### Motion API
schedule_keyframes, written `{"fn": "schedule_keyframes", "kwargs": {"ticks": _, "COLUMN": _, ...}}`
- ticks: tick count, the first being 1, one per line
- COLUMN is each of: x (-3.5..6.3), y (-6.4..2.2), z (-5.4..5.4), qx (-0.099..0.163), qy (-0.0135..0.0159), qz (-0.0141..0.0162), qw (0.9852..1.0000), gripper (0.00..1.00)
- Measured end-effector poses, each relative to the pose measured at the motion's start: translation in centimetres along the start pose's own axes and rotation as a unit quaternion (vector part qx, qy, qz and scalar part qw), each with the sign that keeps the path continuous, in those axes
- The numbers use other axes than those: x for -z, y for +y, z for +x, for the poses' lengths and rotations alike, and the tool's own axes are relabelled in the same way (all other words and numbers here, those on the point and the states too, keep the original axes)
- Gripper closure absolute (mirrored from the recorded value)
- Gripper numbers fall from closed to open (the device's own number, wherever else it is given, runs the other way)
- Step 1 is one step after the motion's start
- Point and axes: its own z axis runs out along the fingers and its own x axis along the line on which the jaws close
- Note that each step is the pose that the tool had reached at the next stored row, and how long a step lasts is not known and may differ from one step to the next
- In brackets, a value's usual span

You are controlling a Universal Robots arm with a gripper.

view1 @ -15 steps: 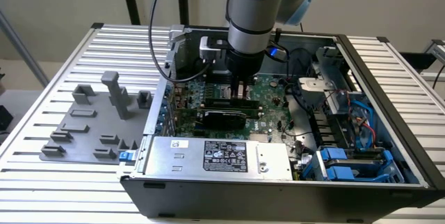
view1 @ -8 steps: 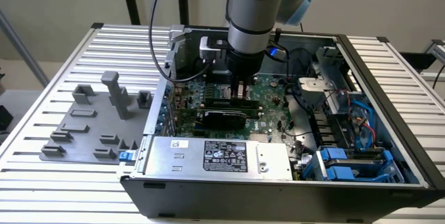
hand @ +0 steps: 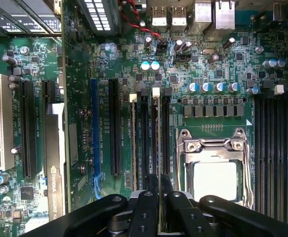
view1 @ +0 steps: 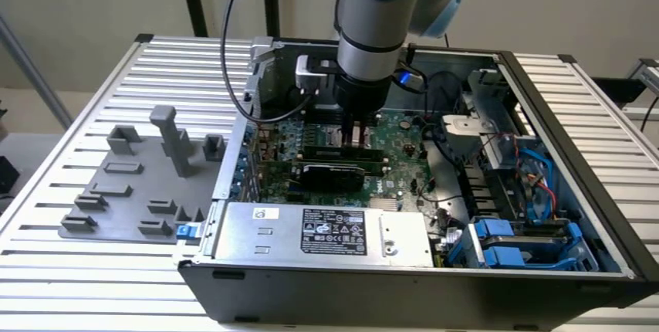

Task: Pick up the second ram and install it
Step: 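Insert the second ram into the second slot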

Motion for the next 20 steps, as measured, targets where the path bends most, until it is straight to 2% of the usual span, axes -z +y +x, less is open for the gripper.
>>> {"fn": "schedule_keyframes", "kwargs": {"ticks": 20, "x": -0.46, "y": -0.02, "z": 0.02, "qx": 0.000, "qy": 0.0000, "qz": 0.0000, "qw": 1.0000, "gripper": 0.87}}
